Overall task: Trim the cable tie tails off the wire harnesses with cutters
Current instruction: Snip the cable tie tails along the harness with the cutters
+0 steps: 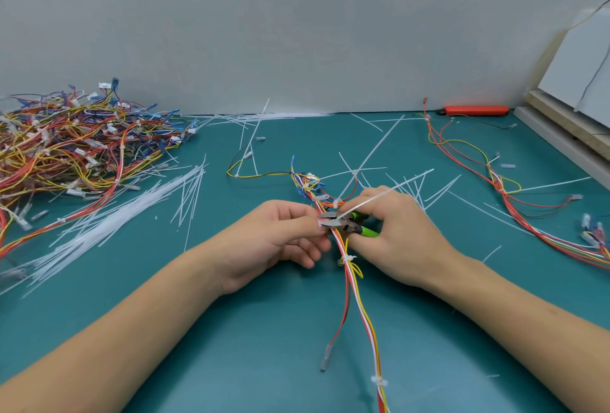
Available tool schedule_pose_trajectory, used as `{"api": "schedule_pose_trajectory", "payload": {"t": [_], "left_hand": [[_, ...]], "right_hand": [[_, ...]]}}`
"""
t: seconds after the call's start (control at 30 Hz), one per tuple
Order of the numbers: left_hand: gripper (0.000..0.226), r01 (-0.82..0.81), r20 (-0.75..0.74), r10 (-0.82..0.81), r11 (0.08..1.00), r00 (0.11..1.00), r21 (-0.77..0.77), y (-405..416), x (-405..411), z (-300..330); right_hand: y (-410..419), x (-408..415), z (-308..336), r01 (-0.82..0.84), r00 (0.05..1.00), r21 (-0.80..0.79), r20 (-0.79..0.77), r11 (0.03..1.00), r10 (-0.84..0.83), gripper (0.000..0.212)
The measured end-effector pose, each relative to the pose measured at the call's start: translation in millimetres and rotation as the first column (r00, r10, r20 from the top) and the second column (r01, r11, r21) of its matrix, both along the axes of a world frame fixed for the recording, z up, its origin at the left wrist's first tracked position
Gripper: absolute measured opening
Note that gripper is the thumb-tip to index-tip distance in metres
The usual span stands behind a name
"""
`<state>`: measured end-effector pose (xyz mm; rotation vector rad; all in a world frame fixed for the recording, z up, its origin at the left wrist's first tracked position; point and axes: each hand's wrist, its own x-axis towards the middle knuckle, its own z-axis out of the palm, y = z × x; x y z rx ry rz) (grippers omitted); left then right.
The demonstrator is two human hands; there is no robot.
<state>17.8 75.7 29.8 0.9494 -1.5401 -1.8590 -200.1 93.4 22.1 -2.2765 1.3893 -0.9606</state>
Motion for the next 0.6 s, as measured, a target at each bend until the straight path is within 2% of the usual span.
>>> {"api": "schedule_pose_trajectory", "payload": {"t": [0.07, 0.2, 0.27, 0.37, 0.6], "left_hand": [[0.020, -0.003, -0.005, 0.003, 1.000, 1.000, 0.002, -0.8, 0.1, -0.7], [0.015, 0.009, -0.025, -0.009, 1.000, 1.000, 0.004, -1.4, 0.9, -0.1], [0.013, 0.018, -0.031, -0.018, 1.000, 0.999, 0.003, -0.4, 1.5, 0.0], [0.010, 0.013, -0.029, -0.013, 1.000, 0.999, 0.005, 0.1, 1.6, -0.1], [0.017, -0.010, -0.028, 0.010, 1.000, 1.000, 0.018, -1.0, 0.7, -0.5]], "right_hand": [[0.1, 0.2, -2.1, 0.040, 0.999, 0.016, 0.007, 0.999, -0.040, 0.021], [-1.2, 0.0, -5.1, 0.119, 0.992, 0.039, -0.039, 0.992, -0.117, 0.041], [-0.4, 0.2, -4.9, 0.117, 0.992, 0.043, -0.060, 0.992, -0.114, 0.042], [1.3, 1.1, -4.8, 0.092, 0.996, 0.021, 0.007, 0.996, -0.093, 0.030], [-0.5, 1.8, -3.2, 0.045, 0.997, -0.018, 0.058, 0.999, -0.043, 0.038]]}}
